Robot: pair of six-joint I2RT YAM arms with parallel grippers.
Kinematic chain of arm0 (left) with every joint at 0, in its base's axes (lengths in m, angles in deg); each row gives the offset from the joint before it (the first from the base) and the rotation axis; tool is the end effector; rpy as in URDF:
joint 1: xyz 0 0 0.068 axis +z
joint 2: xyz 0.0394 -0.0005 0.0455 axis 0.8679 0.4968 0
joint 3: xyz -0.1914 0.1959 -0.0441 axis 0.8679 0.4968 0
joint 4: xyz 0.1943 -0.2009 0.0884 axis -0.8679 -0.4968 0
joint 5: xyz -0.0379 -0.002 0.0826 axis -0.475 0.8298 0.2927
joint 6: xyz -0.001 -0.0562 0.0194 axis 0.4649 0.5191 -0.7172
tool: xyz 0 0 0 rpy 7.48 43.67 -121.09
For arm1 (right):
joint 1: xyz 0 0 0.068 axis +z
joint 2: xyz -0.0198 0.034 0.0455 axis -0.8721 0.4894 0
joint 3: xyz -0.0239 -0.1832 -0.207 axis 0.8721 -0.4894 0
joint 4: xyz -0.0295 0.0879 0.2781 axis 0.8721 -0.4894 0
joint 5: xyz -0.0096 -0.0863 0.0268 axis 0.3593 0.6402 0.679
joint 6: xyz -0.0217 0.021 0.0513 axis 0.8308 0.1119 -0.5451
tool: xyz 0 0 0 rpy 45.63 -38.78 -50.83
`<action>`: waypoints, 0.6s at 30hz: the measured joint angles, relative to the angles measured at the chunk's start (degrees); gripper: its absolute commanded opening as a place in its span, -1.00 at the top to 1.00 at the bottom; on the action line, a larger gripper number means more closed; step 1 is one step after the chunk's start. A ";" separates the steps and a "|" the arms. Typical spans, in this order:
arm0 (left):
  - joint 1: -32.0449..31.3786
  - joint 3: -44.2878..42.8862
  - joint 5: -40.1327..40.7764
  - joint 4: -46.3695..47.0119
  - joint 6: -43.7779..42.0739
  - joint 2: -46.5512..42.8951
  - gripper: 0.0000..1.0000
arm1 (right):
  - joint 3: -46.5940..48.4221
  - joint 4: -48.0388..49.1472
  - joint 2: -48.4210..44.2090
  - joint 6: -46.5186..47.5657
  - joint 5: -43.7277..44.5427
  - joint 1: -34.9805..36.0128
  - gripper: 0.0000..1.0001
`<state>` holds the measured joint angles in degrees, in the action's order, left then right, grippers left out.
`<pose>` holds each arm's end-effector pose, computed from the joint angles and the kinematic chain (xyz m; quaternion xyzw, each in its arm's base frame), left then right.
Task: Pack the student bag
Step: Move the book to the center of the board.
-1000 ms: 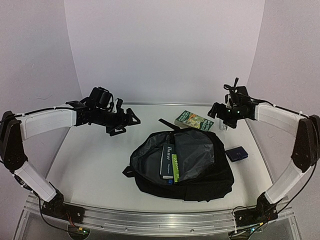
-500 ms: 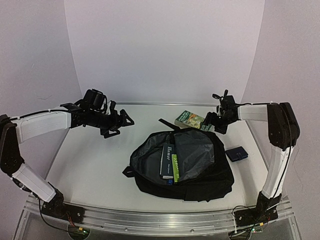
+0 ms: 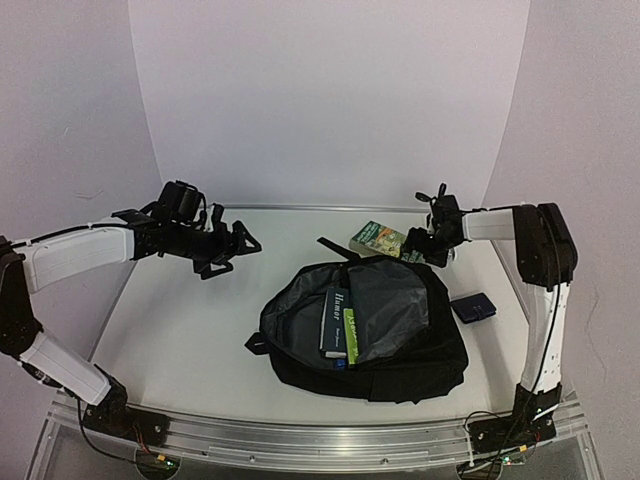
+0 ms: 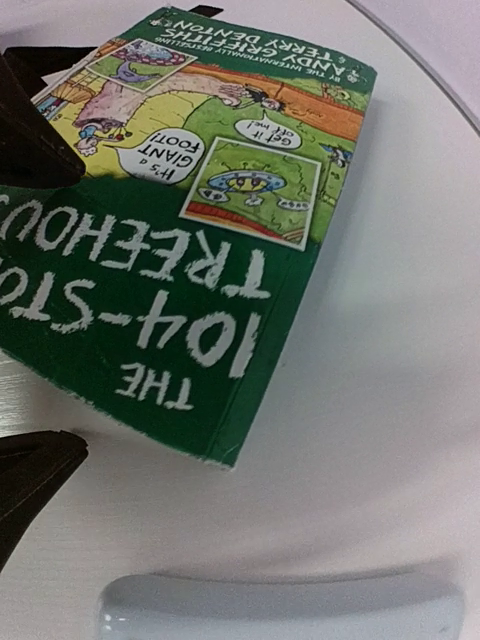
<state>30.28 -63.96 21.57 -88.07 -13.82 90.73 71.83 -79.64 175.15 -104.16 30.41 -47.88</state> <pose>0.2930 -0.1857 0.2594 -0.0371 0.9014 -0.3665 0.2278 0.4898 0.1204 0.1200 0.0779 0.9328 0.2040 0.2867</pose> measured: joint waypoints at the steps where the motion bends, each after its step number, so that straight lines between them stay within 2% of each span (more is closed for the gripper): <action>1: 0.00 0.32 0.00 -0.03 0.02 -0.10 -0.89 | 0.54 0.06 0.42 0.81 0.04 0.00 -0.63; 12: 0.00 2.09 0.08 -0.08 0.43 -2.69 -0.89 | 9.74 1.15 7.49 13.04 -3.35 0.20 -0.58; 18: 0.00 2.53 0.55 -0.09 0.35 -3.01 -0.90 | 13.94 1.88 10.39 18.31 -4.27 2.82 -0.58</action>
<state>30.28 -61.43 22.12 -88.15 -13.47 87.72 85.77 -77.76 185.54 -85.84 26.14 -45.06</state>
